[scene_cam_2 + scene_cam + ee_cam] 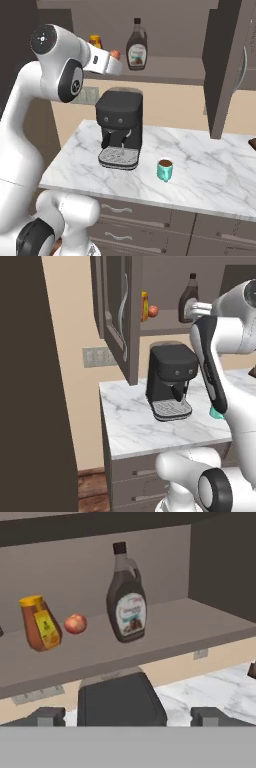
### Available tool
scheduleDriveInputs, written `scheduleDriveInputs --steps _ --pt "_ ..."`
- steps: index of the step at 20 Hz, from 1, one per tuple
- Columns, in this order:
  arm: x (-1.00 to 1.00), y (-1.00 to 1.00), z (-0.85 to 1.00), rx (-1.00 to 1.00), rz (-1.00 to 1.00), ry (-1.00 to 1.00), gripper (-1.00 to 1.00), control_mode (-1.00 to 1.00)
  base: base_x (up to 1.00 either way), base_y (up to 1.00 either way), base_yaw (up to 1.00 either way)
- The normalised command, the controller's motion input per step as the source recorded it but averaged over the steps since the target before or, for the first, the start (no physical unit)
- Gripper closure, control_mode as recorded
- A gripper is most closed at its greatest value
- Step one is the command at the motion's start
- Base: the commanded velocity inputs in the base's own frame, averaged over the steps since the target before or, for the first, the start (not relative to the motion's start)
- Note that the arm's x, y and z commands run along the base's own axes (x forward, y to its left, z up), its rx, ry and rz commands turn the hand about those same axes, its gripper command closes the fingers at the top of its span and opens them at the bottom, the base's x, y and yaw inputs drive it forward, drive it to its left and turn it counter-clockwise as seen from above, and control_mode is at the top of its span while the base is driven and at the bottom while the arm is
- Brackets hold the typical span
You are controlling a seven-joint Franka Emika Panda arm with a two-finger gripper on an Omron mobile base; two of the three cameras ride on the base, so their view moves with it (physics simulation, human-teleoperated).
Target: Pick the syrup bottle and honey bottle from the cabinet and place them next to the mug.
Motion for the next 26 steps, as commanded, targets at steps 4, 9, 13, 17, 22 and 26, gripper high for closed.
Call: scheduleDriveInputs --steps 4,9,13,17,22,26 --pt "0.16 0.04 0.32 -0.01 -0.02 -0.01 -1.00 -1.00 0.00 0.00 0.00" --pt "0.24 0.13 0.28 -0.03 -0.03 0.00 -1.00 -1.00 0.00 0.00 0.00" --pt "0.37 0.03 0.07 -0.04 0.00 0.02 -1.00 -1.00 0.00 0.00 0.00" --pt "0.15 0.08 -0.02 -0.09 -0.01 0.03 -1.00 -1.00 0.00 0.00 0.00" --pt "0.15 0.01 -0.19 -0.10 0.00 0.00 -1.00 -1.00 0.00 0.00 0.00" --pt "0.13 0.00 -0.16 -0.09 -0.01 0.00 -1.00 -1.00 0.00 0.00 0.00"
